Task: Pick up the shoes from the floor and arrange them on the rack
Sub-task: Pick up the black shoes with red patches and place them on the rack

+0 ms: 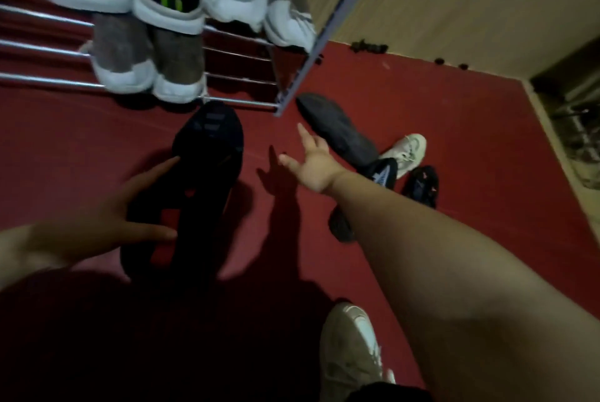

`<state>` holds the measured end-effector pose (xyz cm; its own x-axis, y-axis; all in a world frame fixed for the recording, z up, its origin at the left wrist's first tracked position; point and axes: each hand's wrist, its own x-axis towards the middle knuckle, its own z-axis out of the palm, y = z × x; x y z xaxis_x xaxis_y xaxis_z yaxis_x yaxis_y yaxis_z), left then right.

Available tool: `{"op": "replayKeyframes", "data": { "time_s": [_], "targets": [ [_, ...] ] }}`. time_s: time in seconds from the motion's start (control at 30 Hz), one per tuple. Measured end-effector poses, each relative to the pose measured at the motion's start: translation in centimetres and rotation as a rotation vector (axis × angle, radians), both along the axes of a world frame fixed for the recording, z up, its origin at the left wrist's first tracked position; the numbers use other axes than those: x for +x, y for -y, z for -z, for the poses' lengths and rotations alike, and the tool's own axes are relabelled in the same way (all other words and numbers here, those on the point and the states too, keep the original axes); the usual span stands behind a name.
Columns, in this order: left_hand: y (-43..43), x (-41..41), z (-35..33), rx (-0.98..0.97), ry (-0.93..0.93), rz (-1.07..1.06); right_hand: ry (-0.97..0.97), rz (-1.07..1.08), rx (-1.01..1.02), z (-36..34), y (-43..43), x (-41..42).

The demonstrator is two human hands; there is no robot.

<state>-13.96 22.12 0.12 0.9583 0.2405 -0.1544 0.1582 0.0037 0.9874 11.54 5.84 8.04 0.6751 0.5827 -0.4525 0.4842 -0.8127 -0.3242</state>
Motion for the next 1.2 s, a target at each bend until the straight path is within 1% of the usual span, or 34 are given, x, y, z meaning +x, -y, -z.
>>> {"op": "replayKeyframes", "data": {
  "time_s": [0.1, 0.2, 0.3, 0.4, 0.5, 0.7, 0.77, 0.83, 0.93, 1.03, 1.13, 1.2],
  "targets": [
    [1.3, 4.2, -1.3, 0.027, -0.040, 0.094, 0.085, -0.025, -0.088, -1.9, 2.5, 4.7],
    [3.5, 8.3, -2.8, 0.061, -0.066, 0.137, 0.155, -0.048, -0.139, -2.7, 5.6, 8.5],
    [6.2, 12.2, -4.1, 0.054, -0.062, 0.165, 0.177, 0.007, -0.141, -1.7, 8.7, 10.9],
    [7.7, 14.7, -4.4, -0.008, -0.077, 0.164, 0.147, 0.014, -0.152, 1.0, 10.3, 11.7],
    [8.7, 17.1, -3.8, -0.035, -0.072, 0.137, 0.150, -0.016, -0.136, 3.7, 10.2, 13.2],
    [11.0, 22.0, -2.9, -0.119, -0.041, -0.075, 0.208, -0.100, -0.103, 6.1, 7.9, 19.4],
    [11.3, 23.4, -3.0, -0.044, -0.063, -0.107, 0.206, -0.115, -0.140, 7.1, 6.9, 21.1],
    [11.6, 24.8, -3.4, 0.020, -0.076, -0.134, 0.163, -0.131, -0.251, 8.4, 6.2, 22.1],
    [12.0, 26.5, -3.5, 0.029, -0.095, -0.168, 0.136, -0.162, -0.370, 10.1, 5.7, 23.0],
    [11.7, 27.2, -3.4, 0.039, -0.128, -0.186, 0.187, -0.203, -0.379, 10.6, 5.3, 24.2],
    [11.3, 26.9, -3.3, 0.060, -0.158, -0.191, 0.248, -0.246, -0.334, 10.6, 5.2, 25.2],
    [11.0, 26.4, -3.2, 0.075, -0.166, -0.182, 0.254, -0.259, -0.294, 10.3, 5.2, 25.6]
  ]
}}
